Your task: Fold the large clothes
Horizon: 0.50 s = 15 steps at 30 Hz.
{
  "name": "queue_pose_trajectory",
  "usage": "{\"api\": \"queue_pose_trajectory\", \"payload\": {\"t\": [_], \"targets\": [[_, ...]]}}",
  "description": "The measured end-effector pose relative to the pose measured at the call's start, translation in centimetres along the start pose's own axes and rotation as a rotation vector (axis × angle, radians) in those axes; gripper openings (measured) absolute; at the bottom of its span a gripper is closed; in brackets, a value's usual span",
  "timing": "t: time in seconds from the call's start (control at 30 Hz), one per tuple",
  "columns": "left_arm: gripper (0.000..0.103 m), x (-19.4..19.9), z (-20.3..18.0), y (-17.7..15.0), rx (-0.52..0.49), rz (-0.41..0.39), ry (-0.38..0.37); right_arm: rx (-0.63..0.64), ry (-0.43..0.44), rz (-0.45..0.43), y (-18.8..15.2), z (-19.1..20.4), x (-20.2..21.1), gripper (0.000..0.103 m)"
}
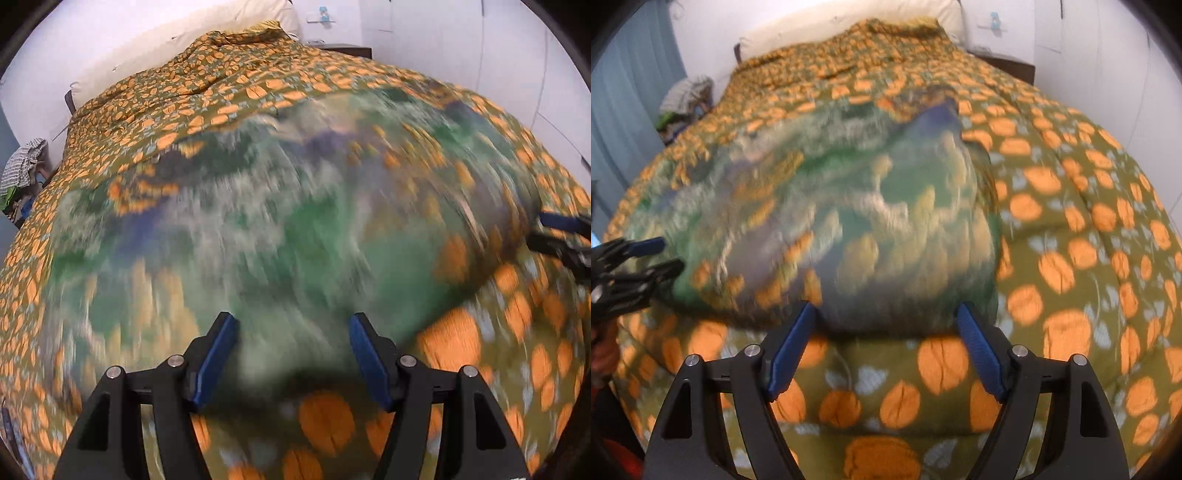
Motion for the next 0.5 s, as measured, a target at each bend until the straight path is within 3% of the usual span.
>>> {"api": "queue_pose_trajectory", "payload": {"t": [0.13, 0.23, 0.5], "targets": [[0.066, 2.2, -0.4, -3.4, 0.079, 0.014, -0.038, -0.037, -0.004, 0.022, -1.9, 0.5, 1.3, 0.081], [0.066, 2.9, 0.4, -5.1, 0.165, 0.023, -0.035, -0.023, -0.062, 0.014, -2.5, 1.6, 2.6, 0.095], [0.066, 1.3, 2.1, -8.6, 0.242, 0.11, 0.005, 0.058, -0.177, -0.018, -2.0, 4.7, 5.0, 0.1]]}}
Point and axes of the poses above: each gripper's, at about its wrist camera, not at the fingertips, and x roughly against the way its jaws point, z to its left, y to its top, the point moved 6 cm from there along -x, roughly the way its jaws point, and after that the axes turned 2 degrees about -x, right-handed, at the moved point
